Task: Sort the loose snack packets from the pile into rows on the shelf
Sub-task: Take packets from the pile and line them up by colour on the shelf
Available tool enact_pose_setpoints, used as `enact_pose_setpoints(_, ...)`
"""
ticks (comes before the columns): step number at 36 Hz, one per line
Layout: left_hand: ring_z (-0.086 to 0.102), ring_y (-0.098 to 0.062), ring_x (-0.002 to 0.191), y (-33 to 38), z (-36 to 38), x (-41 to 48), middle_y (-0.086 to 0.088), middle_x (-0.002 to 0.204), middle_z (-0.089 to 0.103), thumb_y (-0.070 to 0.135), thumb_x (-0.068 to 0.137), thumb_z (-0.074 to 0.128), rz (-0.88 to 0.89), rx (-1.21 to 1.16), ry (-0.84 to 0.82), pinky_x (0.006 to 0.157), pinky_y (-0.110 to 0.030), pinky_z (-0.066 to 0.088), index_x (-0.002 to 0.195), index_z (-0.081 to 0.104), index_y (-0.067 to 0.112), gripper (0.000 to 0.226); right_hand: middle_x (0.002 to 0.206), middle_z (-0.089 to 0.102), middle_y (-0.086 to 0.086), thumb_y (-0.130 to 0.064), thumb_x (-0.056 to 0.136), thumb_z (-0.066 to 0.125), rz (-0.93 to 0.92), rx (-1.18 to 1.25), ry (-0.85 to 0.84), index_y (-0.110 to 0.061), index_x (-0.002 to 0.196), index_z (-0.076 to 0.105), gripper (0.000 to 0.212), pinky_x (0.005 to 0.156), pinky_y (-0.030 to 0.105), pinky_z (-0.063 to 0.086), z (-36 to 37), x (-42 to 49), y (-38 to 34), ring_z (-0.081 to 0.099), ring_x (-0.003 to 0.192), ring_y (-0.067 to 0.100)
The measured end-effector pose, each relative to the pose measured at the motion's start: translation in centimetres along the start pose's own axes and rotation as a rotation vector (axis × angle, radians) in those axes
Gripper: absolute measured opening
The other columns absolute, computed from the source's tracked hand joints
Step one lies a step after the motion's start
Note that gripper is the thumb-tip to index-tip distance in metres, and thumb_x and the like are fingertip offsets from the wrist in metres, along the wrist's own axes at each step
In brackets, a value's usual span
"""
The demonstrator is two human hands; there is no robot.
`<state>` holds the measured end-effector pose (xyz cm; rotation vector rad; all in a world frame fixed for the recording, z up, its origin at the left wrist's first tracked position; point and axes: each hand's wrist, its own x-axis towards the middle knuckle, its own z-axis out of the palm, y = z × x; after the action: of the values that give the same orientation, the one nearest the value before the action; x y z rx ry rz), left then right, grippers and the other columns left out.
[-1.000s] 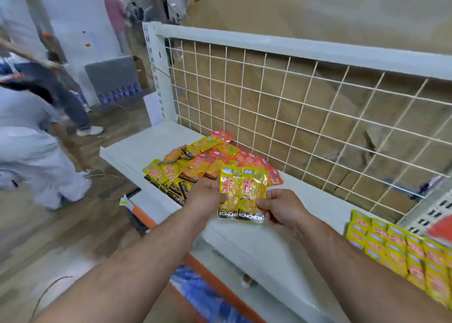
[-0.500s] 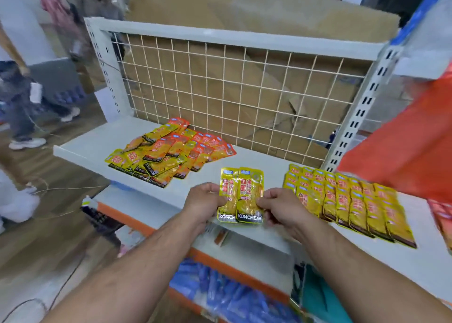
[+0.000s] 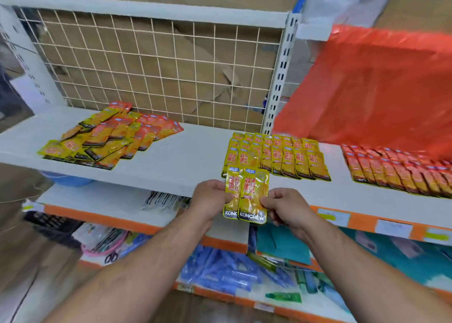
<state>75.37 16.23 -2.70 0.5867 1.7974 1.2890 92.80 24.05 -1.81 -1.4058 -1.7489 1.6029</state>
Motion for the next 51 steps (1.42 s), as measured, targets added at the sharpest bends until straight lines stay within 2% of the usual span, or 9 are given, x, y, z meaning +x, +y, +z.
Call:
enact_pose_setpoints(6,0.069,-0.029,0.087,0.9,4.6,1.8,-0.010,0.095,0.071,0.014,0.059,0.079,0.007,0.049,0.013,0.083,-0.045,0.058,0.092,0.068,0.010,0.035,0.055,0.045,0.011,-0.008,0.093,0.063,0.017,0.014,-0.012,-0.011,0.071,0.048,0.027,0.039,0.023,0.034,-4.7,1.2,1.0,0.042,0.037,0.015)
enact_pose_setpoints(8,0.064,-0.023,0.083,1.6,6.0,2.1,-0.005,0.090,0.065,0.005,0.070,0.079,0.022,0.064,0.040,0.079,-0.036,0.054,0.085,0.063,0.011,0.023,0.054,0.043,0.011,-0.007,0.093,0.063,0.024,0.022,-0.017,-0.012,0.069,0.046,0.030,0.038,0.022,0.032,-6.2,2.1,1.2,0.040,0.036,0.015)
enact_pose_setpoints(11,0.054,-0.018,0.070,2.2,7.8,3.3,0.000,0.074,0.056,-0.001,0.075,0.076,0.048,0.112,0.109,0.066,-0.027,0.043,0.069,0.054,0.016,0.028,0.052,0.041,0.009,-0.008,0.093,0.063,0.005,-0.007,-0.034,-0.014,0.068,0.043,0.033,0.039,0.020,0.030,-8.5,3.6,1.2,0.038,0.035,0.014)
enact_pose_setpoints(23,0.049,-0.019,0.067,4.3,10.2,7.0,0.003,0.064,0.050,0.005,0.071,0.075,0.064,0.333,0.279,0.064,-0.027,0.040,0.059,0.049,0.019,0.032,0.047,0.043,0.009,-0.010,0.091,0.068,-0.027,-0.082,-0.124,-0.017,0.060,0.041,0.041,0.044,0.026,0.028,-11.6,9.9,1.3,0.039,0.040,0.019)
enact_pose_setpoints(25,0.051,-0.020,0.065,4.4,10.3,7.6,0.001,0.065,0.053,0.004,0.070,0.074,0.064,0.356,0.296,0.063,-0.033,0.046,0.060,0.050,0.017,0.030,0.051,0.041,0.009,-0.012,0.091,0.068,-0.034,-0.111,-0.136,-0.020,0.059,0.039,0.043,0.043,0.025,0.028,-11.3,10.6,1.3,0.042,0.038,0.019)
enact_pose_setpoints(32,0.051,-0.016,0.061,4.8,9.8,9.2,0.005,0.060,0.053,0.006,0.070,0.067,0.133,0.575,0.326,0.050,-0.024,0.034,0.060,0.050,0.016,0.022,0.054,0.044,0.012,-0.015,0.092,0.067,-0.033,-0.173,-0.128,-0.018,0.063,0.042,0.038,0.044,0.026,0.033,-9.9,11.9,0.7,0.043,0.039,0.020)
enact_pose_setpoints(36,0.058,-0.018,0.067,4.5,9.5,9.7,0.004,0.064,0.060,0.011,0.069,0.067,0.193,0.651,0.325,0.053,-0.023,0.037,0.067,0.057,0.013,0.011,0.059,0.047,0.016,-0.013,0.093,0.065,-0.040,-0.209,-0.089,-0.016,0.067,0.042,0.035,0.043,0.025,0.033,-9.1,12.0,0.8,0.046,0.031,0.011)
enact_pose_setpoints(42,0.056,-0.020,0.067,3.7,9.3,10.1,0.004,0.066,0.058,0.014,0.070,0.066,0.253,0.714,0.306,0.055,-0.026,0.037,0.072,0.053,0.013,0.013,0.055,0.046,0.014,-0.015,0.093,0.063,-0.040,-0.209,-0.023,-0.020,0.064,0.039,0.038,0.050,0.031,0.035,-8.5,12.0,1.5,0.049,0.035,0.014)
enact_pose_setpoints(51,0.054,-0.021,0.071,3.5,9.0,9.9,0.008,0.071,0.055,0.028,0.080,0.062,0.307,0.897,0.270,0.059,-0.028,0.037,0.082,0.052,0.020,0.013,0.061,0.040,0.013,-0.011,0.092,0.063,-0.038,-0.183,0.010,-0.017,0.070,0.041,0.032,0.045,0.029,0.037,-8.3,11.8,1.4,0.050,0.037,0.017)
